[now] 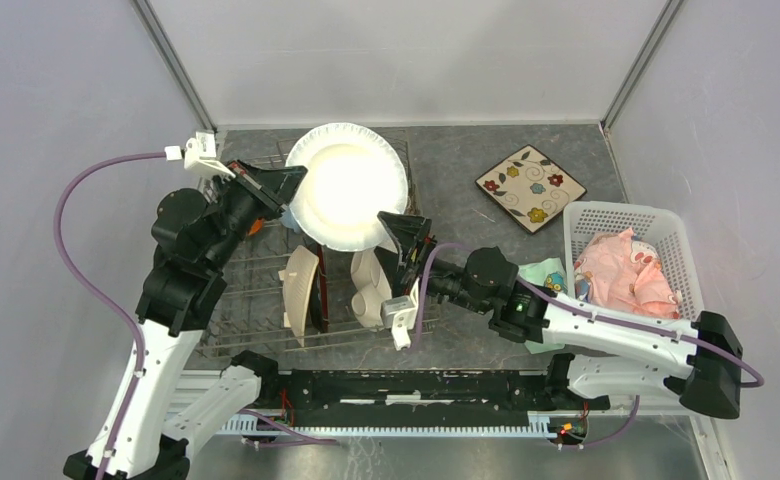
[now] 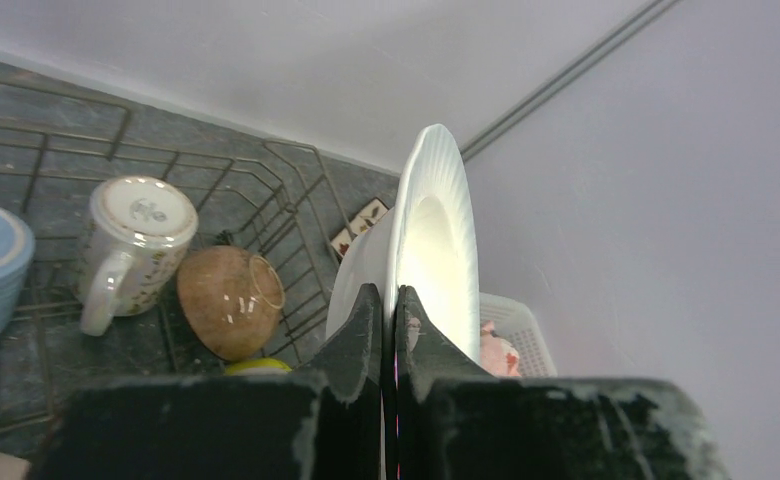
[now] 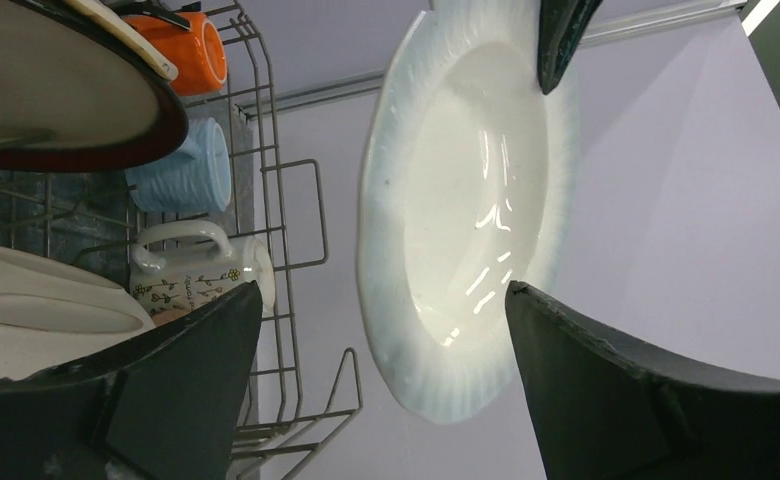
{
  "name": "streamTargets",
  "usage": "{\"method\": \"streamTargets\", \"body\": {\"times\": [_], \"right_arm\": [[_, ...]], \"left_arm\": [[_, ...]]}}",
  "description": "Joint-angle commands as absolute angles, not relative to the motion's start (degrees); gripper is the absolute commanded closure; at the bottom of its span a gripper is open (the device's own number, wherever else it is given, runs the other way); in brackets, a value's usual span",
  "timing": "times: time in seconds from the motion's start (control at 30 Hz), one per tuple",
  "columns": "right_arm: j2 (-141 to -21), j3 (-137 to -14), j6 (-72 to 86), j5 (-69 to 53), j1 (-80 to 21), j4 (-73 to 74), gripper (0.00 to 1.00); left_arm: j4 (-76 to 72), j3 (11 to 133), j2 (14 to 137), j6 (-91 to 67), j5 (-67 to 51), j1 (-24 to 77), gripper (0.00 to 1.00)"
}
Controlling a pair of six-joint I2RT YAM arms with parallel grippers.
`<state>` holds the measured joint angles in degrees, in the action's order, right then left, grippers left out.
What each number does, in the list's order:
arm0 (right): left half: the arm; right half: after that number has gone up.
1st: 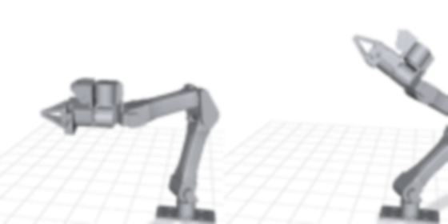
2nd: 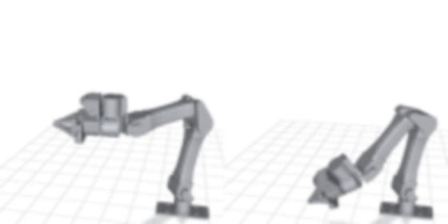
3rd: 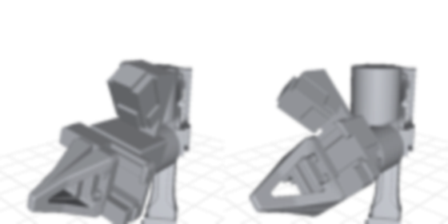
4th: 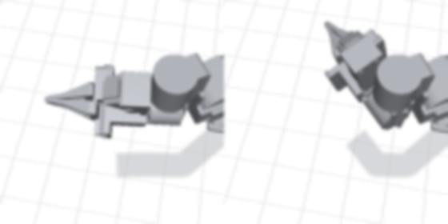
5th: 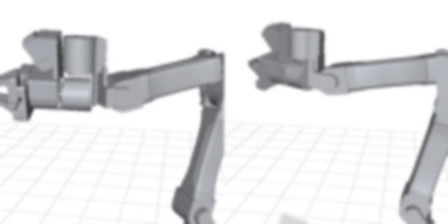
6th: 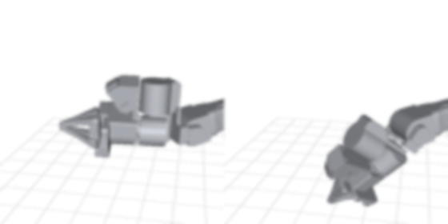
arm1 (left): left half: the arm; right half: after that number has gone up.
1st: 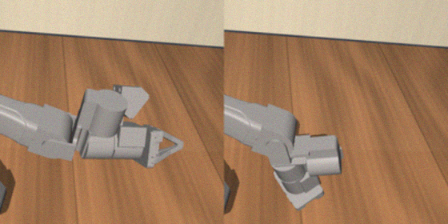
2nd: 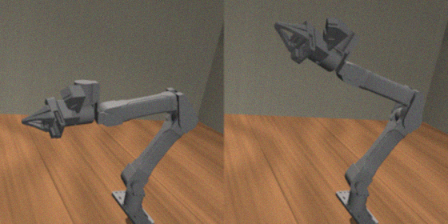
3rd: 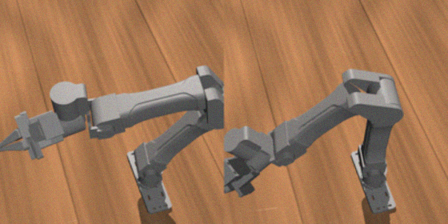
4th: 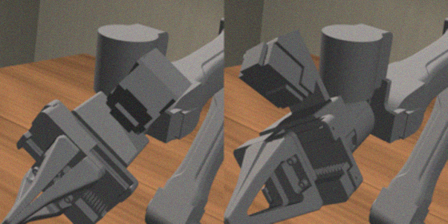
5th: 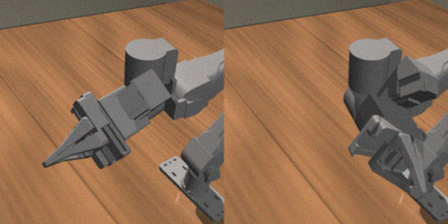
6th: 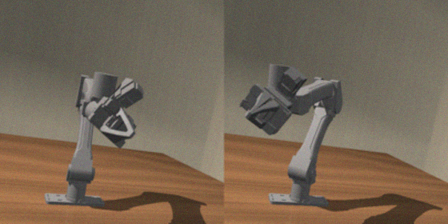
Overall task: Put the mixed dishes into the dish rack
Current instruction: Insert the plate into the dish rack.
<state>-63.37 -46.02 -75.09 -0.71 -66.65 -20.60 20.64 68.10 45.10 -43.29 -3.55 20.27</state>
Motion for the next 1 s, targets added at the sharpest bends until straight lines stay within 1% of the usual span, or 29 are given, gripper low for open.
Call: {"method": "streamTargets", "body": {"times": [0.0, 0.23, 0.37, 0.47, 0.57, 0.8, 0.97], "right_arm": [[-60.39, -45.84, -70.64, -3.24, -66.71, -24.75, 0.02], [-57.07, -43.08, -66.6, -3.55, -66.73, -26.05, 0.02], [-55.55, -40.9, -65.83, -2.58, -66.68, -27.66, 0.02], [-54.18, -40.28, -64.83, -1.7, -66.7, -28.18, 0.02], [-52.45, -39.46, -64.22, -0.52, -66.65, -28.54, 0.02], [-49.97, -36.53, -63.83, 2.65, -66.62, -31.28, 0.02], [-49.34, -36.04, -60.63, 7.98, -66.6, -31.9, 0.02]], "left_arm": [[14.93, 74.1, 43.8, -37.12, 4.18, 20.39, 0.98], [21.6, 78.4, 42.51, -25.18, 15.93, 20.39, 0.98], [24.39, 79.29, 40.94, -20.22, 20.21, 20.39, 0.98], [26.66, 79.57, 39.83, -16.44, 21.53, 20.34, 0.98], [32.36, 80.57, 39.56, -11.46, 21.35, 20.39, 0.98], [42.61, 80.24, 37.25, -8.49, 25.18, 20.39, 0.98], [48.82, 79.83, 35.53, -5.9, 29.84, 20.39, 0.98]]}}
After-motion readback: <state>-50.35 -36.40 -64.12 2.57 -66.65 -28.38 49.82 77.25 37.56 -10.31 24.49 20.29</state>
